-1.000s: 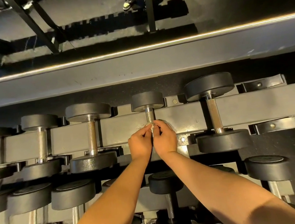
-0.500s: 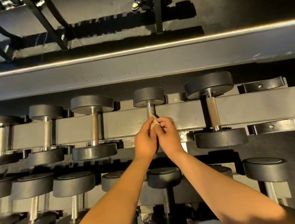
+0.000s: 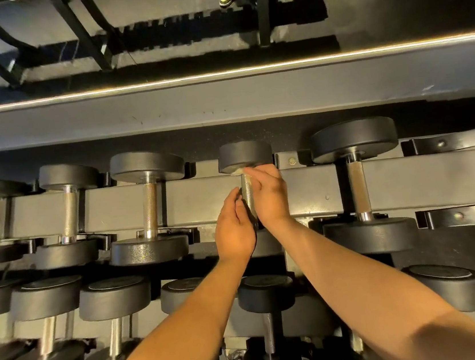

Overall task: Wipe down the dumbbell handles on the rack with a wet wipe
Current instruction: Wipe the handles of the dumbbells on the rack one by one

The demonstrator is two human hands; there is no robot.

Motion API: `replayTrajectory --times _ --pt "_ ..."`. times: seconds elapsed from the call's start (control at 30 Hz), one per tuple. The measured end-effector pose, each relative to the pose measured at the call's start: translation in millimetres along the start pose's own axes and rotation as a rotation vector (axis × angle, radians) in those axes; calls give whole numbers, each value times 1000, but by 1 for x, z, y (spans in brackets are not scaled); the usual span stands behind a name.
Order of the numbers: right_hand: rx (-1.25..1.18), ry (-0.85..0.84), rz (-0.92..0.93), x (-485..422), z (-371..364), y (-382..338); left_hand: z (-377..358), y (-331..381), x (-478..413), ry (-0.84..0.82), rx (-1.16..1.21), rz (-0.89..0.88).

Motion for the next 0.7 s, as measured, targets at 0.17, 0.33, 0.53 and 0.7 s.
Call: replayTrajectory --times 0.17,0.33,0.53,0.7 --pt "146 -72 14 17 3 17 1 -3 3 29 18 14" --pt "378 -110 92 21 3 13 0 -2 2 12 23 42" --pt "416 -68 111 8 -9 3 -4 -10 -6 -80 -23 45" --pt "449 -125 97 29 -2 20 -4 -12 -6 -67 -27 80"
Point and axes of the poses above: each hand's wrist, its own x-axis away from the middle knuckle, its own z-axis out of the back of the hand, y = z × x, the point moved 6 cm from there along -x, towards the middle knuckle, and after that the axes turned 11 degrees about -y, right-handed, at the moved point
